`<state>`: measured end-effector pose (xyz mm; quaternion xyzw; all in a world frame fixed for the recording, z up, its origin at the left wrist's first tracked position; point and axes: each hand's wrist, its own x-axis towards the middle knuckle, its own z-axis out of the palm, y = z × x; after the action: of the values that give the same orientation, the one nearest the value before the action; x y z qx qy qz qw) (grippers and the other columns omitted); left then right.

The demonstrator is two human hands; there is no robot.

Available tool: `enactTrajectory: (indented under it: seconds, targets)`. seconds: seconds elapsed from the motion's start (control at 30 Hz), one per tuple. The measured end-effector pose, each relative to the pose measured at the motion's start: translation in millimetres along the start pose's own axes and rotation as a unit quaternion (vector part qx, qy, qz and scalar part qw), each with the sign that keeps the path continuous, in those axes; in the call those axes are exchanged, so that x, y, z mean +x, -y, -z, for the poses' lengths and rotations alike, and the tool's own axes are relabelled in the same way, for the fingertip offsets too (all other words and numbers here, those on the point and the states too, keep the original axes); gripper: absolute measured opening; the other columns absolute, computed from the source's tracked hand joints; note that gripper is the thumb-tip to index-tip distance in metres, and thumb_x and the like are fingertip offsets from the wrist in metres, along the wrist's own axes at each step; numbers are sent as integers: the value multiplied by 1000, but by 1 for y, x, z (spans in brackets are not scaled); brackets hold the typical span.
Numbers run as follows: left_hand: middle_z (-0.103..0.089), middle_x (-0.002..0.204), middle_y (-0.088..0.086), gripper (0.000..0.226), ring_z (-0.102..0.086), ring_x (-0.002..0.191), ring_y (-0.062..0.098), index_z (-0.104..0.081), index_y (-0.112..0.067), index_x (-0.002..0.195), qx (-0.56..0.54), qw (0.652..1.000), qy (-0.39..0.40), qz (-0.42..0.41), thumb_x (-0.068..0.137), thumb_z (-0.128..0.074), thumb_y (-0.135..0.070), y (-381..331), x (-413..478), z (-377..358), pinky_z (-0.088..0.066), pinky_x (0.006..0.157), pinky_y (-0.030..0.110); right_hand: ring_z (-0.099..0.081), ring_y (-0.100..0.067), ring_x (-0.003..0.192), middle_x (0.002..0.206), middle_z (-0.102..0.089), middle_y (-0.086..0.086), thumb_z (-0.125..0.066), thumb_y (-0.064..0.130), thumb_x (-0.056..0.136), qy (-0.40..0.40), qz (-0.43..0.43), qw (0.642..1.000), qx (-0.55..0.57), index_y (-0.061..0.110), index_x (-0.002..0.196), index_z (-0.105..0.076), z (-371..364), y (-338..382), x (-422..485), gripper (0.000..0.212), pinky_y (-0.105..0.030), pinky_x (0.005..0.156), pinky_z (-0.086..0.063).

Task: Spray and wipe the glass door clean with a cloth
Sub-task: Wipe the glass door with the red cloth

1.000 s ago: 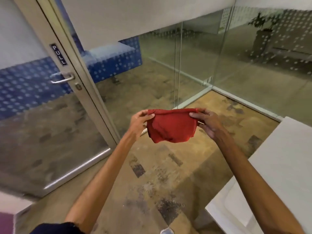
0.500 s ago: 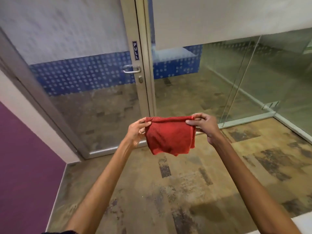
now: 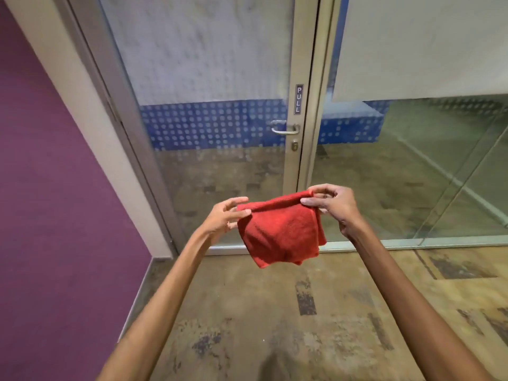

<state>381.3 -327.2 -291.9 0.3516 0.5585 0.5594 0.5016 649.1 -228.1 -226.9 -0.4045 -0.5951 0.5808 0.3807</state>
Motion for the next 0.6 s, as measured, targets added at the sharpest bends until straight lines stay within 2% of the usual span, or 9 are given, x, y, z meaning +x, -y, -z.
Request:
enactTrajectory:
  seconds: [0.1,0.2,0.33,0.5,0.6]
  targets:
    - [-72,99,-2,37,-62,93,10,-72,-22,108,101,995,18,-5,75,-82,-7,-14,-4,36,-44,82,27,-64,-1,56,71,-70,-2,-84,-5,68,26,-4,1000,-15,5,94,-72,-36,1,12,30,-12,54,-50]
    - [-74,99,1,34,-64,92,11,-75,-17,107,147,989,24,-14,74,-84,-12,-22,-8,70,-46,81,28,-69,-4,63,69,-75,1,-85,-2,68,53,5,998,-29,7,94,-74,-67,-1,23,29,-15,60,-55]
    - [-73,94,0,29,-66,89,10,-74,-13,105,79,997,-11,-5,78,-77,-2,-25,-9,104,-53,84,25,-71,-7,64,70,-75,-1,-84,-5,69,58,17,998,-17,5,94,-74,-96,-1,34,29,-17,60,-56]
    - [-76,85,0,28,-69,83,13,-73,-11,96,-14,998,-69,0,75,-75,6,-36,0,135,-53,92,31,-71,-9,62,69,-76,-4,-82,-8,70,75,25,997,-20,-2,97,-72,-126,6,52,30,-19,57,-56]
    - [-76,87,4,29,-70,82,16,-72,-12,99,-36,995,-88,-1,75,-76,5,-46,9,151,-53,94,32,-71,-15,66,79,-76,-15,-83,-7,68,75,40,996,-25,-4,98,-72,-144,14,72,32,-24,67,-61]
